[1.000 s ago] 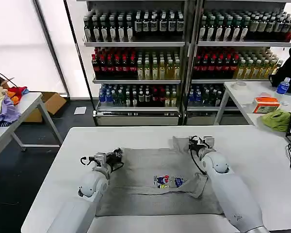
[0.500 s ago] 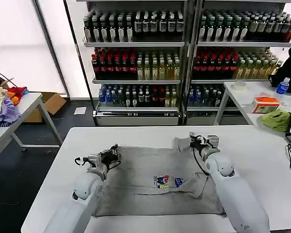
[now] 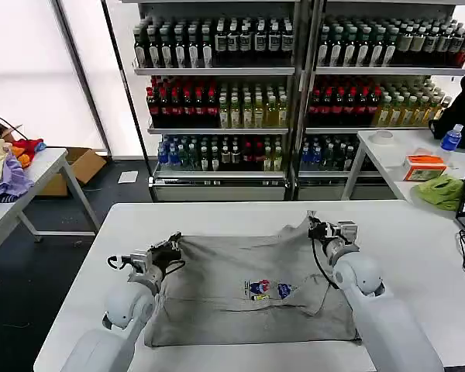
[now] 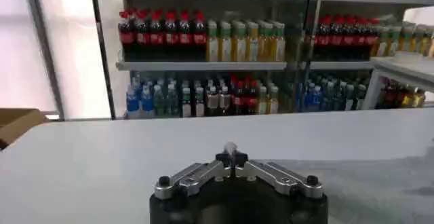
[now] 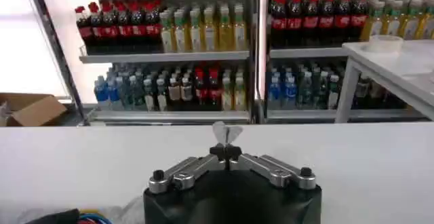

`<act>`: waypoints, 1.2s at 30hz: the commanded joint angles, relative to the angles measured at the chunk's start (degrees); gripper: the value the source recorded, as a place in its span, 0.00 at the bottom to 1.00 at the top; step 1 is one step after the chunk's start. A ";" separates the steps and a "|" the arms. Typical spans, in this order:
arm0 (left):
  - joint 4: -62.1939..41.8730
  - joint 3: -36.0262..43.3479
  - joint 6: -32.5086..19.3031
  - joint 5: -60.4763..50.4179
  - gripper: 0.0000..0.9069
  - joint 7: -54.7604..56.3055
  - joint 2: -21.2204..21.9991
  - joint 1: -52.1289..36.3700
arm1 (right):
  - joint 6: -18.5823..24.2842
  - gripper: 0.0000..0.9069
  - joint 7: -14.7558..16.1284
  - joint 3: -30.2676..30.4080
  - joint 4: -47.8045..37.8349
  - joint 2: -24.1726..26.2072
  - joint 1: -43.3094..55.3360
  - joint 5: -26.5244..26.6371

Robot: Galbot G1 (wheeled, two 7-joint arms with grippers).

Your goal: Fold and organize the clothes.

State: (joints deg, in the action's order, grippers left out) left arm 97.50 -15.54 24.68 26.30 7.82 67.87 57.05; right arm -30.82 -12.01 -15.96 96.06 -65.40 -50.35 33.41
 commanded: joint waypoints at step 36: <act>11.91 -3.97 0.06 -3.25 0.01 -2.64 -2.41 15.36 | 1.43 0.00 -2.03 -13.77 23.49 1.11 -33.74 -4.29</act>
State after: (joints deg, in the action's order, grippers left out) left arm 107.96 -18.89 24.71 23.42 5.42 65.55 70.05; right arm -29.49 -14.00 -29.36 116.95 -64.30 -79.09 31.08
